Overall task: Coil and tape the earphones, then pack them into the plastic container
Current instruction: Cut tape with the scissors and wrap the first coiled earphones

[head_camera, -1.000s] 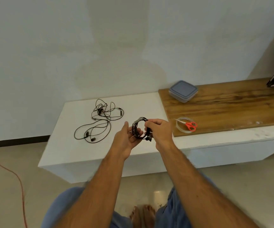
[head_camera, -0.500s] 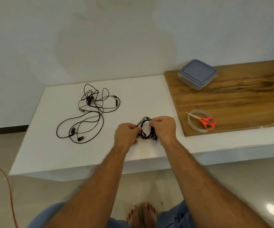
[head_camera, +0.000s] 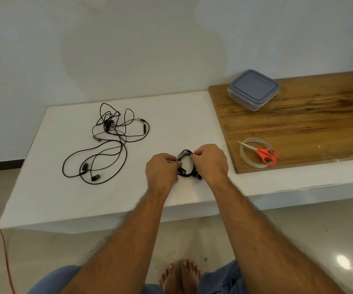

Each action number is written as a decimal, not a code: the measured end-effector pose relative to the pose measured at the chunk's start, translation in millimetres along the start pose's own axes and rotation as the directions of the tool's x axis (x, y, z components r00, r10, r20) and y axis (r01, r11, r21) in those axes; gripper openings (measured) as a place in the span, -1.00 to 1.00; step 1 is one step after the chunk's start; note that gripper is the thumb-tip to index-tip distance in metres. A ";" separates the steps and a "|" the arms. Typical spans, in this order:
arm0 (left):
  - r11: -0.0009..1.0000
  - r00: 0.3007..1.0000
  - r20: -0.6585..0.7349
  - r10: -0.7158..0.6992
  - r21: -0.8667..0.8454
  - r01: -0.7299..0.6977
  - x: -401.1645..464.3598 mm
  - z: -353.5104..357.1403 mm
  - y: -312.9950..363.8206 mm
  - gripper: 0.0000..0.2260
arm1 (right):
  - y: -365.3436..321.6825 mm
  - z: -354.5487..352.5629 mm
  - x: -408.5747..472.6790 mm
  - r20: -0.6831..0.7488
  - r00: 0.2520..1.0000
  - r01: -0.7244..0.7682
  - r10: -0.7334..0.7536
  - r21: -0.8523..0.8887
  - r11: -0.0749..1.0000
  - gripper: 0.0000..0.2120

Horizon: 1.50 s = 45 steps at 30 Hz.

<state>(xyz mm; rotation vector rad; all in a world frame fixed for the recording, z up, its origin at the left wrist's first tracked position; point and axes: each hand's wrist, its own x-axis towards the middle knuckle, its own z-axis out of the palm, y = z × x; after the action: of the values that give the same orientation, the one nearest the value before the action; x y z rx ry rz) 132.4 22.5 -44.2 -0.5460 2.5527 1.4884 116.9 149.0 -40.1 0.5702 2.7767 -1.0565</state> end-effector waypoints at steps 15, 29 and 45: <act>0.998 0.998 -0.053 0.026 -0.061 -0.029 -4.1 -2.5 6.3 -0.75 | 13.3 -19.7 11.4 0.029 1.000 -0.016 0.009 0.246 0.969 -0.92; 0.969 0.973 0.006 0.230 0.095 -0.230 -25.9 26.5 42.2 -0.82 | 40.6 -105.7 10.4 -0.196 0.978 0.081 -0.071 0.045 0.996 -0.84; 0.957 0.950 0.230 0.209 0.149 -0.247 -36.9 116.8 72.1 -0.70 | 114.1 -146.6 13.9 -0.049 0.997 0.067 -0.064 0.078 0.995 -0.79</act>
<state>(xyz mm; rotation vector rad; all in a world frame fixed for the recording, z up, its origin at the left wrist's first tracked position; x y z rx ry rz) 132.1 164.2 -33.4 -0.0624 2.6093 1.2841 151.6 328.4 -3.8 0.5223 2.8218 -1.1871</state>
